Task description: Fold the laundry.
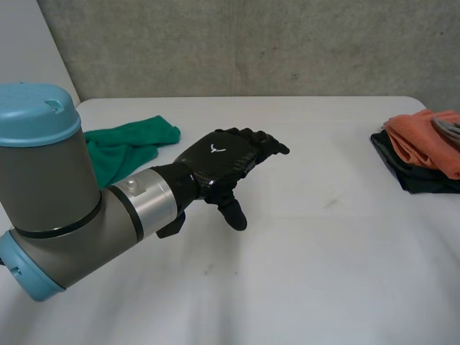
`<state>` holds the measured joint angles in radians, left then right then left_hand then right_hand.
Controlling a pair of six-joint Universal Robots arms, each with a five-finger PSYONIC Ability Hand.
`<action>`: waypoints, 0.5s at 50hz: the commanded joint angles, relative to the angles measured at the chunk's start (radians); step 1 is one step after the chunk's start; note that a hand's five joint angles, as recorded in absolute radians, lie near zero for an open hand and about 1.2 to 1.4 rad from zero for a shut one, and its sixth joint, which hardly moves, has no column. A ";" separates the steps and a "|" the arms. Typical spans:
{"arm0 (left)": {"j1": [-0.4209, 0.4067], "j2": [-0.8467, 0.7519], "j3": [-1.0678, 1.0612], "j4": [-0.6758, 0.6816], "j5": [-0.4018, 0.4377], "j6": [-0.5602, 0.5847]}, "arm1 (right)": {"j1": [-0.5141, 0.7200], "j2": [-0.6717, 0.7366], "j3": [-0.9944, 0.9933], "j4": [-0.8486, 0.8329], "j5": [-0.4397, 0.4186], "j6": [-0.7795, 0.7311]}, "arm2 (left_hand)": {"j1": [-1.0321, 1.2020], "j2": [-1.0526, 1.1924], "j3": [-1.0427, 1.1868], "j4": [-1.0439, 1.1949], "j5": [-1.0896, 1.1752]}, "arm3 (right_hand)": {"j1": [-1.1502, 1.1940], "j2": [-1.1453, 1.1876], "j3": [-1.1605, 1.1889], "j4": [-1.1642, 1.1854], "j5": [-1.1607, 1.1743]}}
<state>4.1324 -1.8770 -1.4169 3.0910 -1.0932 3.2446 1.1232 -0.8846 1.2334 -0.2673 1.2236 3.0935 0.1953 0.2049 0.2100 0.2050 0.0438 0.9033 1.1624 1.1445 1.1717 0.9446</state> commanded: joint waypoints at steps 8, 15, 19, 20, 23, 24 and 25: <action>0.003 0.001 0.003 0.000 0.001 0.001 | 0.182 -0.151 -0.195 -0.009 -0.030 -0.035 | -0.014 -0.024 -0.029 -0.024 -0.037 | 0.493 0.234 0.252 0.225 0.277; 0.002 0.001 0.000 0.000 0.001 0.001 | 0.262 -0.087 -0.262 -0.041 -0.053 -0.071 | -0.014 -0.024 -0.029 -0.024 -0.037 | 0.493 0.234 0.252 0.225 0.277; 0.002 0.001 -0.002 -0.002 0.001 0.001 | 0.276 -0.016 -0.243 -0.070 -0.058 -0.197 | -0.014 -0.024 -0.029 -0.024 -0.037 | 0.493 0.234 0.252 0.225 0.277; 0.003 0.001 -0.002 -0.002 0.001 0.001 | 0.276 -0.001 -0.236 -0.070 -0.061 -0.229 | -0.014 -0.024 -0.029 -0.024 -0.037 | 0.493 0.234 0.252 0.225 0.277; 0.005 0.001 -0.002 -0.002 0.001 0.001 | 0.276 0.058 -0.206 -0.075 -0.061 -0.364 | -0.014 -0.024 -0.029 -0.024 -0.037 | 0.493 0.234 0.252 0.225 0.277; 0.006 0.001 -0.002 -0.002 0.001 0.001 | 0.276 0.071 -0.203 -0.076 -0.058 -0.398 | -0.014 -0.024 -0.029 -0.024 -0.037 | 0.493 0.234 0.252 0.225 0.277; 0.006 0.001 -0.002 -0.002 0.001 0.001 | 0.277 0.096 -0.197 -0.075 -0.047 -0.464 | -0.014 -0.024 -0.029 -0.024 -0.037 | 0.493 0.234 0.252 0.225 0.277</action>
<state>4.1356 -1.8760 -1.4183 3.0894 -1.0921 3.2460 1.4013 -0.8975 0.9899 -0.3308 1.1636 2.8813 0.1953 0.2049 0.2100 0.2050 0.0438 0.9034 1.1693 1.1604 1.1864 0.9589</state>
